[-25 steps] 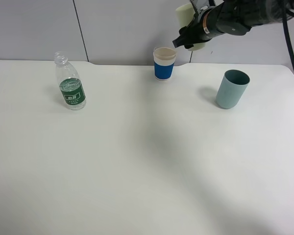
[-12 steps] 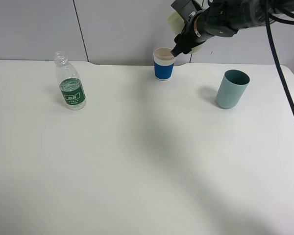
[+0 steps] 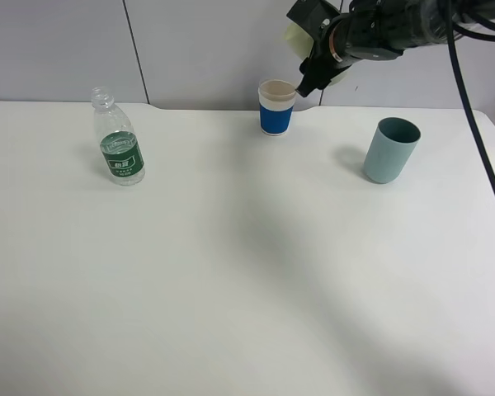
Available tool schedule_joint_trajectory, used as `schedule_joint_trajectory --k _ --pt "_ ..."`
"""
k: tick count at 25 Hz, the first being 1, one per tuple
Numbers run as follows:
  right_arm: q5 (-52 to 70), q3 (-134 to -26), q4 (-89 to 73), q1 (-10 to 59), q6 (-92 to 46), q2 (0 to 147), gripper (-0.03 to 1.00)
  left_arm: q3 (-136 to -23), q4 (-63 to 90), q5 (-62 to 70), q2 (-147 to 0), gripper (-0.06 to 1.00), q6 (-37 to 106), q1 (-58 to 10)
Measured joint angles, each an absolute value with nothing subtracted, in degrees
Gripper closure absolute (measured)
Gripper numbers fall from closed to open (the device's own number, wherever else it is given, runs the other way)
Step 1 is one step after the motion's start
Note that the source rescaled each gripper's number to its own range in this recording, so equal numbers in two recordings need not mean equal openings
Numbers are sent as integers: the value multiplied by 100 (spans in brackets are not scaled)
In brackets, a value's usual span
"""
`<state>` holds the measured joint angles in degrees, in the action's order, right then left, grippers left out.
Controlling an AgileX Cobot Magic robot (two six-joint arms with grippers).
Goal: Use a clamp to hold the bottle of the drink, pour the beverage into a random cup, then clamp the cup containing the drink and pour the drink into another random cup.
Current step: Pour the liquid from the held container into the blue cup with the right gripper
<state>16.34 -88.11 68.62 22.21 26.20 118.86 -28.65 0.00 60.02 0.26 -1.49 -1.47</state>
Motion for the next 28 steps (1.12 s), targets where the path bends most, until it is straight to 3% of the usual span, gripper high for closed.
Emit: schedule_joint_trajectory --k 28 --pt "1928 -8866 7585 2221 2438 11886 97 -2865 0 6002 26 -5 -149 -147"
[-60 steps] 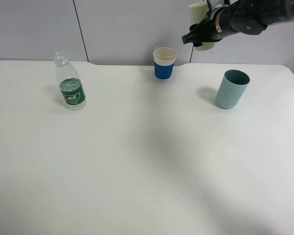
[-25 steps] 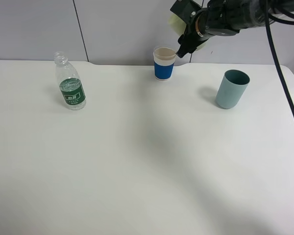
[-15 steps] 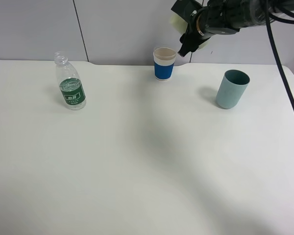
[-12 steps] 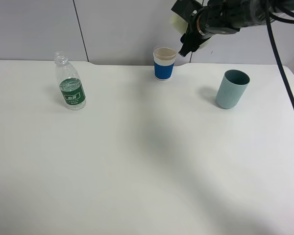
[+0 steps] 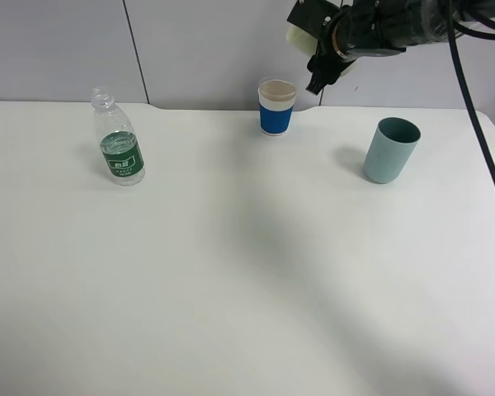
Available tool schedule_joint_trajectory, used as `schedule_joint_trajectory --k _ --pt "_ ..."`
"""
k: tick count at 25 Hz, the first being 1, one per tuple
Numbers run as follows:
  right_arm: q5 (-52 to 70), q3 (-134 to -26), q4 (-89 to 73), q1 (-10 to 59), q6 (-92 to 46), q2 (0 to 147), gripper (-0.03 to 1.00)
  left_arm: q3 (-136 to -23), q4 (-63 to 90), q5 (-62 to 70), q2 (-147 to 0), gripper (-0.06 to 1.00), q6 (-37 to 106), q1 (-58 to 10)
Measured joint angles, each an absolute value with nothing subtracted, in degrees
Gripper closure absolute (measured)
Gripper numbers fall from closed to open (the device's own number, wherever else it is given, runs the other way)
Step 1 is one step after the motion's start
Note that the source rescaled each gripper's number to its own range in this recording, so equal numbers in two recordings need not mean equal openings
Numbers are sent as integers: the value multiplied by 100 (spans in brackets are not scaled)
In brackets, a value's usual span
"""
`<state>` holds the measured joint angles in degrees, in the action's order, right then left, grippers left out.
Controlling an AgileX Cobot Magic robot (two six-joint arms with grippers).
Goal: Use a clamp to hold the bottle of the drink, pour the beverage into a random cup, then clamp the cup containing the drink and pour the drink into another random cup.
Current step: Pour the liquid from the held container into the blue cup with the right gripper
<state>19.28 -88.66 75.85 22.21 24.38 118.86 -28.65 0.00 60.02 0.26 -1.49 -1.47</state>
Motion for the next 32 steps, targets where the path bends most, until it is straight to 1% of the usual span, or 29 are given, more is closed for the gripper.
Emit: schedule_joint_trajectory --k 24,32 --pt "1940 -9193 7685 2285 2580 12087 97 -2865 0 6002 26 -5 -149 -147" --pt "1983 -9201 7966 2289 2478 12087 97 -2865 0 6002 26 -5 -149 -147"
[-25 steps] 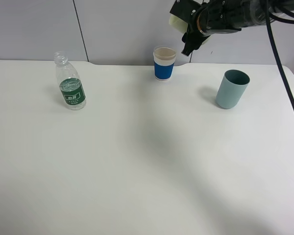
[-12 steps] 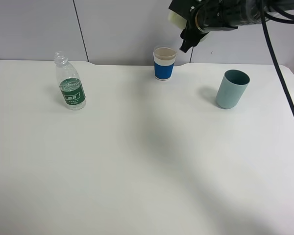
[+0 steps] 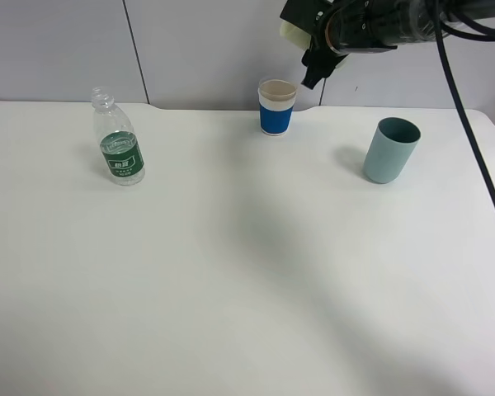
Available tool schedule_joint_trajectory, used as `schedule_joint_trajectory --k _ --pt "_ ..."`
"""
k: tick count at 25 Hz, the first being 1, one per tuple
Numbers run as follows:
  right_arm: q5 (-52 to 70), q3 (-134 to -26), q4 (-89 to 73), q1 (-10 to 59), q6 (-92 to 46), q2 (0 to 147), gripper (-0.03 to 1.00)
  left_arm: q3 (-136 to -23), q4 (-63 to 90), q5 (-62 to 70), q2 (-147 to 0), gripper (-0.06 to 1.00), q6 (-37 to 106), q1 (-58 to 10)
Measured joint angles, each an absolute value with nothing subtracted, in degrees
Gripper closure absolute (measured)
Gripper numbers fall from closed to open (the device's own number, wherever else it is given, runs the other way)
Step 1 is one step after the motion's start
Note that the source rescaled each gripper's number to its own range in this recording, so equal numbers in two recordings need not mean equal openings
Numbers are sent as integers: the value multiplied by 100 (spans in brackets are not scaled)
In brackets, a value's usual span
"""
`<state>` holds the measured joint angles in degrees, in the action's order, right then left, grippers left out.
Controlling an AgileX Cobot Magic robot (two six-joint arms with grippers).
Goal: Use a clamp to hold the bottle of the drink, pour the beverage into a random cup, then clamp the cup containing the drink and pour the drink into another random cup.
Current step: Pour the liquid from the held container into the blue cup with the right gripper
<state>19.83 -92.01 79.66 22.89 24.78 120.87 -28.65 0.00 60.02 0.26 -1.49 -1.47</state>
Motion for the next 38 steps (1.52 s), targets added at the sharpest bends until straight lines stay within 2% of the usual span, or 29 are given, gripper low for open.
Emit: schedule_joint_trajectory --k 38 --pt "2386 -9201 8664 2296 1934 12087 97 -2865 0 6002 26 -5 -149 -147"
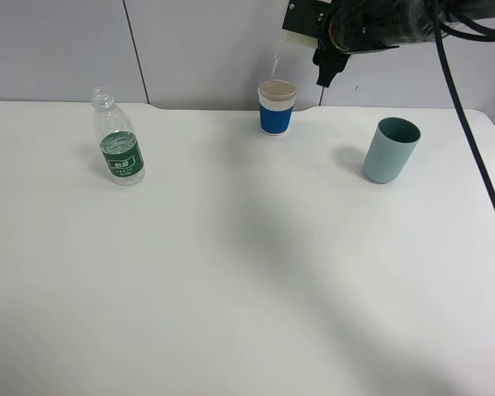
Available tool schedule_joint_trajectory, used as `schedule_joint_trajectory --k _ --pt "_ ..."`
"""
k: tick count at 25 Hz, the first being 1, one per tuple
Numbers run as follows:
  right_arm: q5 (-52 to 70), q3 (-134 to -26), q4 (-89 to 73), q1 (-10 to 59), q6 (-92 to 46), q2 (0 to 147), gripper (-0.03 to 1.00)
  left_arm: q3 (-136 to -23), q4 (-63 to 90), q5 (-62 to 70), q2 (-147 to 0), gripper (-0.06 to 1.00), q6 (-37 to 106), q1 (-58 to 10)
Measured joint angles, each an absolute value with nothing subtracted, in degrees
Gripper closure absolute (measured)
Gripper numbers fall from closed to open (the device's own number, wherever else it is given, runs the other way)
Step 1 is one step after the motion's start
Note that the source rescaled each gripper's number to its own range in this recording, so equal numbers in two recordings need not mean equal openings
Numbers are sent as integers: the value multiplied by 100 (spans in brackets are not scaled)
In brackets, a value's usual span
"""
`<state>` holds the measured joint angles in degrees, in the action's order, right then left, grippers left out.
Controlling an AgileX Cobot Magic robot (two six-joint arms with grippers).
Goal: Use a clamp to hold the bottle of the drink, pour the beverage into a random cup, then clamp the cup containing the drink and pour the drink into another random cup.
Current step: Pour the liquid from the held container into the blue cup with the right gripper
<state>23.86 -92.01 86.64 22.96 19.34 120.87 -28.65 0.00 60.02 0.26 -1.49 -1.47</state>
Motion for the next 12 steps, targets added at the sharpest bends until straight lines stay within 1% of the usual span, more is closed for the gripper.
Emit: schedule_joint_trajectory --k 12 --pt "2532 -9201 8801 2298 1934 12087 97 -2865 0 6002 26 -5 -149 -147"
